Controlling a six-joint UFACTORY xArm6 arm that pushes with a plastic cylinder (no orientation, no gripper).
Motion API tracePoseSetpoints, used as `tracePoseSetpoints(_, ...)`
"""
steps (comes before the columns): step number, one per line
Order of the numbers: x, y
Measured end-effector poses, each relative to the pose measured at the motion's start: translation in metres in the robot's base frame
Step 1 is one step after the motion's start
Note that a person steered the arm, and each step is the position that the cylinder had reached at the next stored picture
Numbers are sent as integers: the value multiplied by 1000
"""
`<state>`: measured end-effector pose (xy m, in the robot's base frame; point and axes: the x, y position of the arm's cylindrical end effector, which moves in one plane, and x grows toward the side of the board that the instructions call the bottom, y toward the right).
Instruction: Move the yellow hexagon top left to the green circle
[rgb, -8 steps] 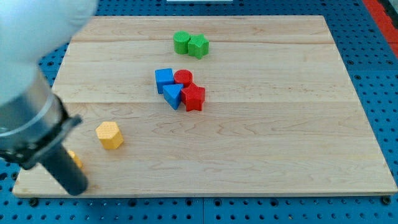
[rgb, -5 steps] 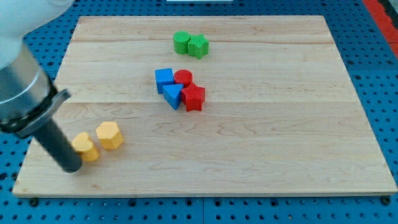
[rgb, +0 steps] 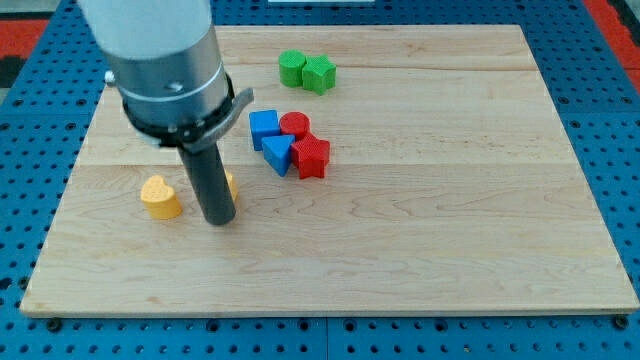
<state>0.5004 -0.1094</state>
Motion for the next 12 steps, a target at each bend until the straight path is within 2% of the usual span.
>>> tracePoseSetpoints(1, -60, -21)
tracePoseSetpoints(2, -90, -42)
tracePoseSetpoints(3, -96, -8)
tracePoseSetpoints(4, -111, -43)
tracePoseSetpoints(5, -107, -69)
tracePoseSetpoints(6, -136, -75)
tracePoseSetpoints(7, -159, -49)
tracePoseSetpoints(8, -165, -98)
tracePoseSetpoints(9, -169, -104)
tracePoseSetpoints(10, -186, -25)
tracePoseSetpoints(11, -191, -9)
tracePoseSetpoints(12, -196, -66)
